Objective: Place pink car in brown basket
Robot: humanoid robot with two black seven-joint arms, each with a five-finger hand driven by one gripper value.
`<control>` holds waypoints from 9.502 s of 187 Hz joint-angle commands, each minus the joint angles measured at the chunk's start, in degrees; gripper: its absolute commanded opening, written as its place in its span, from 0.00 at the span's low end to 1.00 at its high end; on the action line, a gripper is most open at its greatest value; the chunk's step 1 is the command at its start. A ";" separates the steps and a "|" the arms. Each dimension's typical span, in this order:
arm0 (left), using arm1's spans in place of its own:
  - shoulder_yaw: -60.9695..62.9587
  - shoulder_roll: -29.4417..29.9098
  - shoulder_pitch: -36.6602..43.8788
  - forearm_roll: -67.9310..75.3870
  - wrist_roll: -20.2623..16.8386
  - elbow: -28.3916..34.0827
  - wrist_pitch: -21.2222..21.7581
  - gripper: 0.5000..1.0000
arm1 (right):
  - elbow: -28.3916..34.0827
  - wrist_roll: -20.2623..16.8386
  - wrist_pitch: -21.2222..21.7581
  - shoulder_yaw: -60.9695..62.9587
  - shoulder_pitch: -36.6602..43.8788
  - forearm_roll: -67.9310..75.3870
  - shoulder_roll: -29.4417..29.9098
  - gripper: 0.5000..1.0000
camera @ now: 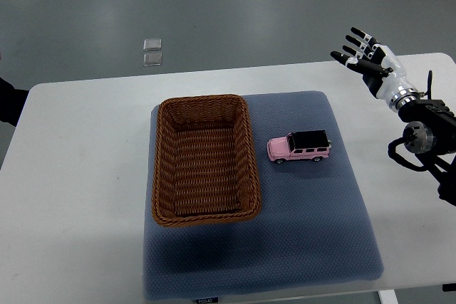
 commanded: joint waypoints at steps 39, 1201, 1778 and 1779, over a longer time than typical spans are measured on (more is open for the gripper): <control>-0.26 0.00 0.00 0.08 0.00 -0.01 0.01 1.00 | 0.00 0.00 0.01 0.00 0.01 0.00 0.08 0.82; -0.17 0.00 0.00 -0.01 0.00 0.08 0.01 1.00 | 15.20 0.70 3.79 -45.27 31.30 -52.38 -18.11 0.12; -0.17 0.00 0.00 -0.01 0.00 0.08 0.01 1.00 | 1.58 0.62 -5.70 -8.35 1.50 6.33 -3.79 0.83; -0.17 0.00 0.00 -0.01 0.00 0.08 0.01 1.00 | 1.58 0.61 -5.70 -8.35 1.50 6.33 -3.79 0.83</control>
